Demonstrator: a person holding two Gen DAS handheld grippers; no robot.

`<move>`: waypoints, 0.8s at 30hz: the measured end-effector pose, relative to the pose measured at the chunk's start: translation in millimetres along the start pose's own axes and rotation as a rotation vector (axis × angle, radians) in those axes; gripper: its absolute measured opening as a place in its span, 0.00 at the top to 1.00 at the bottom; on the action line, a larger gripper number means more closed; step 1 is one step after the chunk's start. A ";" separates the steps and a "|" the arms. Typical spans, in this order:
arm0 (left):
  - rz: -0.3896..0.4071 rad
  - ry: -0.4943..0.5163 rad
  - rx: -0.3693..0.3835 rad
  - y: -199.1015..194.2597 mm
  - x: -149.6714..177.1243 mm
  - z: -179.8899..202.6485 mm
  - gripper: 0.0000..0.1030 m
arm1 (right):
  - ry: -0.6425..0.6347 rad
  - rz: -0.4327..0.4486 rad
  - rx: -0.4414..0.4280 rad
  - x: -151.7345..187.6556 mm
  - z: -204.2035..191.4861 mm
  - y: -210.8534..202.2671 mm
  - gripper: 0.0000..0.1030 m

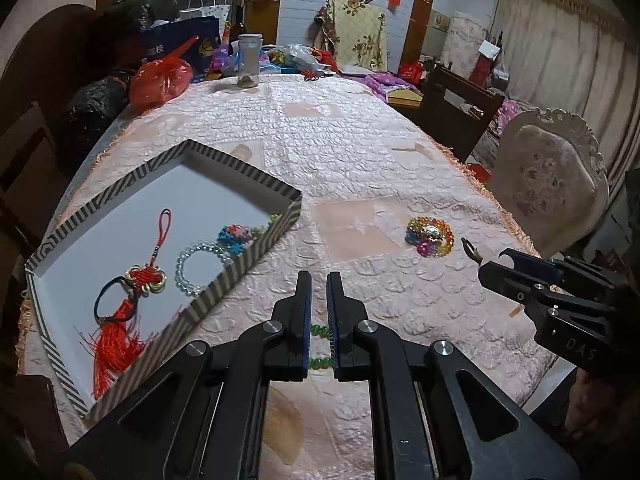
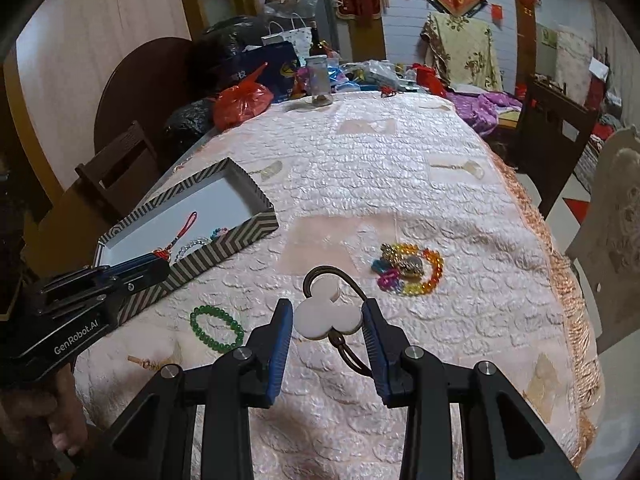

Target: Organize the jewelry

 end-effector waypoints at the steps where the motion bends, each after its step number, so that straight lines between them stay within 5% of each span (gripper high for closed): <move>1: -0.002 -0.006 0.005 0.6 0.6 -3.3 0.94 | -0.004 0.000 0.001 -0.7 -2.1 0.7 0.67; 9: -0.036 -0.028 -0.005 15.5 17.8 -27.7 0.94 | -0.005 -0.019 0.009 5.5 -3.4 10.6 0.67; 13: -0.082 -0.019 0.072 36.9 38.7 -22.7 0.93 | -0.003 -0.032 0.005 14.6 0.3 15.1 0.67; 18: -0.136 0.000 0.078 64.2 51.4 -17.3 0.72 | 0.014 -0.046 0.003 25.0 9.1 18.3 0.67; 24: -0.147 0.023 0.069 75.9 54.4 -15.6 0.69 | 0.035 -0.046 -0.002 30.3 17.5 16.8 0.67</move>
Point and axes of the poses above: each gripper's, at about its wrist camera, not at the fingertips, and y roughly the way its jaws point, z to its right, x to its underside, the point moved 2 cm from there along y, roughly the way its jaws point, and after that the axes turned 9 degrees about y, right-handed, at the moved point
